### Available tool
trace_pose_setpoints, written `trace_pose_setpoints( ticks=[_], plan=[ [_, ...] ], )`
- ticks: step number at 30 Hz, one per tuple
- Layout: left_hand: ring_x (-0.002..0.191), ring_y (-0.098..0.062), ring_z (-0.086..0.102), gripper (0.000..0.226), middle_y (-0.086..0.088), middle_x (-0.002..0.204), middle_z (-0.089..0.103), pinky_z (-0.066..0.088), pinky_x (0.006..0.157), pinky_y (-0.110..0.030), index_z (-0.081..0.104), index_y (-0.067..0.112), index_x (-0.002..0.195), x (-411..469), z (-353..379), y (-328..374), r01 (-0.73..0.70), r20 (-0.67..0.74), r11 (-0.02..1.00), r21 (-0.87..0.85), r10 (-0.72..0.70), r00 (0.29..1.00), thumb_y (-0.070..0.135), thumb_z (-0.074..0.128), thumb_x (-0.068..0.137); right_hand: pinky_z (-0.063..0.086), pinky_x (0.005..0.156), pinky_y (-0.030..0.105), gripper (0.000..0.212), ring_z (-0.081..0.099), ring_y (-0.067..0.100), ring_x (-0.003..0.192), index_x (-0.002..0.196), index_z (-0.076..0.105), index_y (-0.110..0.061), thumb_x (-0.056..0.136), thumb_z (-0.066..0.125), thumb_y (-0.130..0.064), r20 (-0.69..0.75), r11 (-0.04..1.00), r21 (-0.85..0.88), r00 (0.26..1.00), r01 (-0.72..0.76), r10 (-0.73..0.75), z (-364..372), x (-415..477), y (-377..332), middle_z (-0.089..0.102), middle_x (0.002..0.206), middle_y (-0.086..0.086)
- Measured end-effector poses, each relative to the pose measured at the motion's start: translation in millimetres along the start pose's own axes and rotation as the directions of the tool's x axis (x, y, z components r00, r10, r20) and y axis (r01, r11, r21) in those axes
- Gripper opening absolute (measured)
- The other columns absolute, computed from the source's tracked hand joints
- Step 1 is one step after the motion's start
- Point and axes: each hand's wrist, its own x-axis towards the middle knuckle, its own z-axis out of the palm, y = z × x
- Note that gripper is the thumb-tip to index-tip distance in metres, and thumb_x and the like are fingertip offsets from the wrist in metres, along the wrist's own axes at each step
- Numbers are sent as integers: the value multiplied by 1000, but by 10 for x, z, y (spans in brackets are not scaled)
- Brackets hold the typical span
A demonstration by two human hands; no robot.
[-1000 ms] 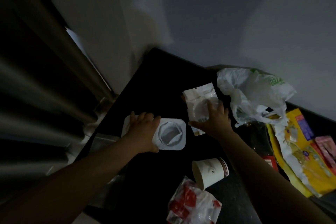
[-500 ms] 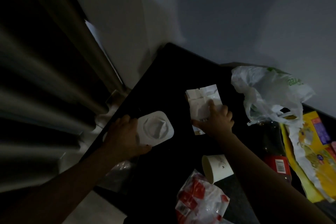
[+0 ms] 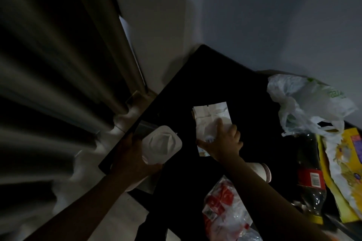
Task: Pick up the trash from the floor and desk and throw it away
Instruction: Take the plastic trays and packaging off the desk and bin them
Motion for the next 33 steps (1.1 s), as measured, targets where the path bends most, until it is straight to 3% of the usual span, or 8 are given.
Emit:
trace_pose_setpoints(
  ticks=[5, 10, 14, 20, 23, 28, 31, 33],
  plan=[
    [137, -24, 30, 121, -4, 153, 21, 37, 106, -40, 30, 20, 141, 6, 43, -82, 37, 18, 999, -13, -37, 999, 83, 67, 44, 14, 110, 63, 118, 3, 46, 141, 149, -2, -34, 61, 61, -79, 4, 999, 33, 1000, -14, 14, 137, -143, -10, -7, 155, 21],
    [140, -28, 24, 138, -9, 154, 17, 33, 110, -45, 4, 22, 150, 35, 61, -120, 32, 22, 999, 12, -33, 999, 80, 71, 44, 14, 110, 63, 119, 4, 46, 141, 149, -4, -34, 60, 59, -82, -2, 998, 7, 998, -62, 62, 235, -283, -44, -6, 155, 21],
    [139, -31, 21, 140, -13, 152, 16, 28, 111, -44, 0, 20, 151, 57, 76, -46, 64, -18, 997, 49, -63, 998, 76, 74, 45, 16, 111, 61, 118, 5, 45, 141, 149, -5, -36, 61, 58, -82, 2, 997, 16, 997, -73, 73, 276, -375, -56, -6, 155, 20],
    [136, -31, 31, 135, -15, 150, 26, 34, 108, -41, 6, 13, 151, 103, 43, 24, 43, 25, 997, -71, -41, 999, 61, 83, 51, 23, 109, 59, 113, 12, 44, 138, 149, 0, -33, 64, 57, -81, -29, 998, -20, 998, -57, 56, 298, -461, -108, -1, 154, 19],
    [136, -27, 36, 128, -10, 149, 34, 37, 107, -45, 14, 14, 150, 125, 6, -5, 8, 52, 978, -210, 3, 999, 55, 86, 52, 30, 106, 56, 107, 19, 43, 133, 147, 6, -35, 64, 58, -79, -80, 997, -35, 995, -63, 60, 341, -482, -133, 7, 149, 18],
    [130, -24, 44, 113, -7, 144, 43, 42, 103, -44, 26, 13, 146, 115, -23, -67, 39, 87, 945, -324, -12, 996, 43, 88, 57, 35, 98, 51, 98, 27, 37, 122, 143, 16, -36, 65, 65, -70, -128, 996, 47, 988, -81, 86, 403, -496, -172, 19, 138, 14],
    [128, -25, 47, 100, -7, 142, 46, 43, 101, -42, 31, 11, 144, 93, -27, -110, 3, 54, 928, -372, 18, 998, 35, 86, 64, 42, 95, 47, 95, 33, 34, 119, 141, 19, -35, 66, 68, -66, -125, 990, 120, 988, -75, 90, 424, -527, -206, 21, 134, 13],
    [121, -24, 52, 81, -8, 134, 53, 45, 91, -34, 43, 10, 135, 85, -24, -137, -26, 25, 937, -349, 37, 999, 31, 84, 69, 46, 94, 46, 94, 36, 33, 118, 142, 19, -34, 67, 68, -64, -117, 988, 142, 990, -63, 80, 447, -561, -225, 21, 134, 12]
  ],
)
